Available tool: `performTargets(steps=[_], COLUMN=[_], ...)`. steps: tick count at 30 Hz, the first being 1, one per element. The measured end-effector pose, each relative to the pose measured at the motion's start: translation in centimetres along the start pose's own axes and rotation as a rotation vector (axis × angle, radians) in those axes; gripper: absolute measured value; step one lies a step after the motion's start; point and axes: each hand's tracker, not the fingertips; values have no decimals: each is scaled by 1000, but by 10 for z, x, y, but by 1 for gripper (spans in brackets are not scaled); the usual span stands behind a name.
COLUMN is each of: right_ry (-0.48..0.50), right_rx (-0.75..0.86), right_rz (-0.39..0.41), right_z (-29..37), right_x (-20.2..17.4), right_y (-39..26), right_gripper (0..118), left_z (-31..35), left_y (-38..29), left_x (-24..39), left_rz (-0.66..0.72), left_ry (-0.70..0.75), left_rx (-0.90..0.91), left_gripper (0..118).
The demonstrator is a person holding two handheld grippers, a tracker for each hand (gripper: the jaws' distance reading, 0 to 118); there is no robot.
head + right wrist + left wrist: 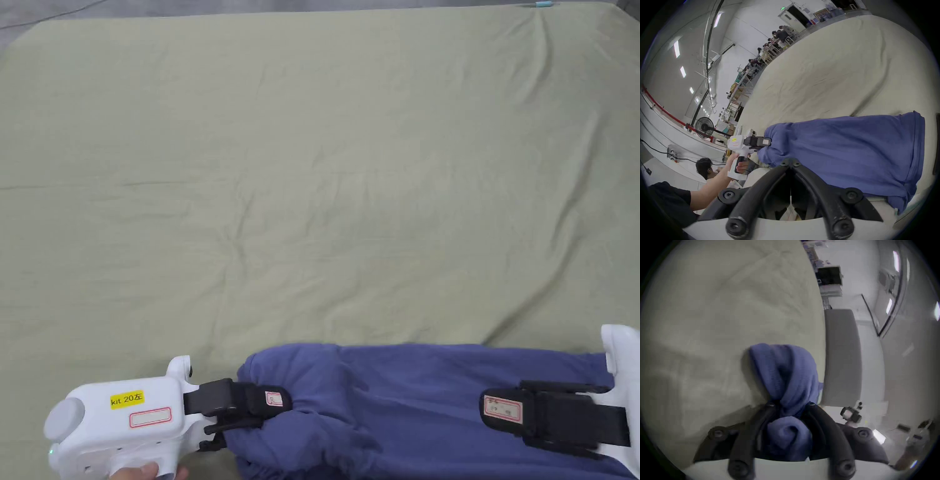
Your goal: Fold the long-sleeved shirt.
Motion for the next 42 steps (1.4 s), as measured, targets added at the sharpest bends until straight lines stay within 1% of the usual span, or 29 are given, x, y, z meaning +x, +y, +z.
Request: performTargets(steps=[1, 4, 8, 12, 16, 20, 24, 28, 31, 32, 33, 35, 38, 39, 42], right_ry=[-10, -15, -8, -11, -1, 3, -4, -41, -103, -117, -128, -149, -193, -206, -223], right_rx=[-1, 3, 3, 0, -3, -8, -11, -12, -12, -12, -14, -14, -12, -13, -17], right_rz=[8, 7, -1, 3, 13, 33, 57, 65, 84, 92, 96, 107, 106, 100, 78], right_z=[-1, -2, -4, -11, -20, -29, -33, -33, -26, -23, -20, -13, -5, -2, 4], right_x=[-4, -9, -17, -24, -36, -47, -55, -57, -57, -57, -56, -51, -46, -44, -35], right_y=[-1, -2, -2, 0, 3, 6, 6, 4, 1, 0, 0, -1, -5, -6, -10], right_gripper=[0, 0, 0, 0, 0, 0, 0, 0, 0, 0, 0, 0, 0, 0, 0], left_z=[5, 24, 62, 103, 161, 213, 230, 181, 122, 96, 73, 26, -44, -63, -135], left_y=[0, -6, -5, -5, 11, 28, 30, 13, -9, -19, -29, -43, -58, -57, -71], left_x=[0, 9, 24, 47, 56, 65, 83, 111, 147, 161, 172, 190, 204, 201, 190], left_rz=[0, -65, -83, -151, -156, -144, -156, -257, -425, -494, -545, -640, -692, -716, -777], left_ry=[-6, 3, -46, 11, 106, 264, 451, 671, 852, 941, 981, 1012, 946, 946, 1004], left_rx=[11, 44, 70, 135, 231, 344, 445, 418, 350, 338, 330, 288, 212, 178, 61], left_gripper=[14, 14, 14, 14, 14, 14, 14, 14, 15, 15, 15, 15, 15, 15, 15])
